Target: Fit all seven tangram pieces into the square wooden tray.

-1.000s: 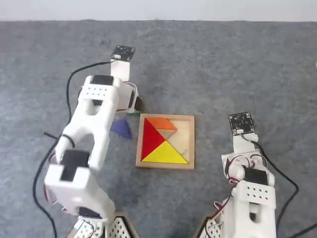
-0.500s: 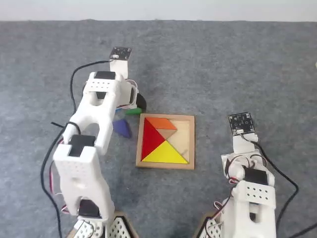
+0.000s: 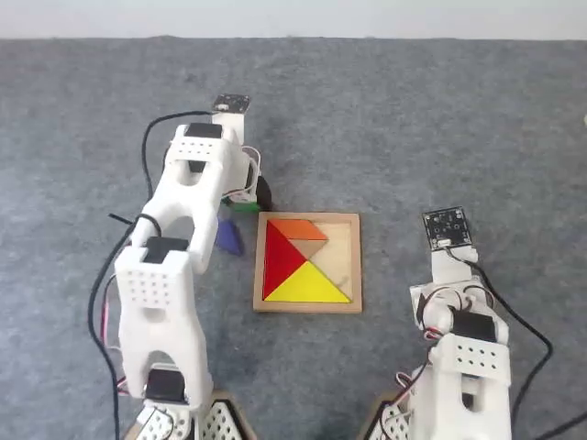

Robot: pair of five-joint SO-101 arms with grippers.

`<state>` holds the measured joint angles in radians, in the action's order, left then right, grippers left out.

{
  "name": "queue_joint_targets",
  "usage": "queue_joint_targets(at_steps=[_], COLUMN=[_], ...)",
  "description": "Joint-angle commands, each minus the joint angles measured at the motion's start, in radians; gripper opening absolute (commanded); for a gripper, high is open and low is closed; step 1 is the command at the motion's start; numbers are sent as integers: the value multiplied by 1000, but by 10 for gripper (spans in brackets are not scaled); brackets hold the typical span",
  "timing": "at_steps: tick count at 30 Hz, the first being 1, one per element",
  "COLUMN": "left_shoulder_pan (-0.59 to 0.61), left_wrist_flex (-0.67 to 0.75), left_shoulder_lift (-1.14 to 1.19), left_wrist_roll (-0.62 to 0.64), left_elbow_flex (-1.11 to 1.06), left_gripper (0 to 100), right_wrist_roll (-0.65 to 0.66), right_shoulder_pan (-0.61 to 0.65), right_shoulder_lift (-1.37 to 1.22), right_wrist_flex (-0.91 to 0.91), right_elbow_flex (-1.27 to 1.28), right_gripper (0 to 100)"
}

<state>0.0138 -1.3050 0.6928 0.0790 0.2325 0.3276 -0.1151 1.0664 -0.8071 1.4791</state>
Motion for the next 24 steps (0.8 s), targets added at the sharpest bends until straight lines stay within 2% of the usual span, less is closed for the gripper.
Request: queue_joint_targets(at_steps=[1, 5, 13, 24], left_shoulder_pan=[-3, -8, 3, -68], left_wrist_flex=[-64, -132, -199, -442], left_shoulder_lift=[68, 112, 68, -215], left_wrist_roll=[2, -72, -106, -195], left_elbow_flex=[157, 236, 300, 355], left_gripper=[215, 102, 85, 85], right_wrist_roll=[-9, -9, -9, -9], right_shoulder_pan=[-7, -7, -7, -7], right_shoulder_lift=[24, 24, 24, 24], right_wrist_flex=[21, 27, 38, 39], right_elbow_flex=[-6, -5, -2, -2], right_gripper=[48, 48, 48, 48])
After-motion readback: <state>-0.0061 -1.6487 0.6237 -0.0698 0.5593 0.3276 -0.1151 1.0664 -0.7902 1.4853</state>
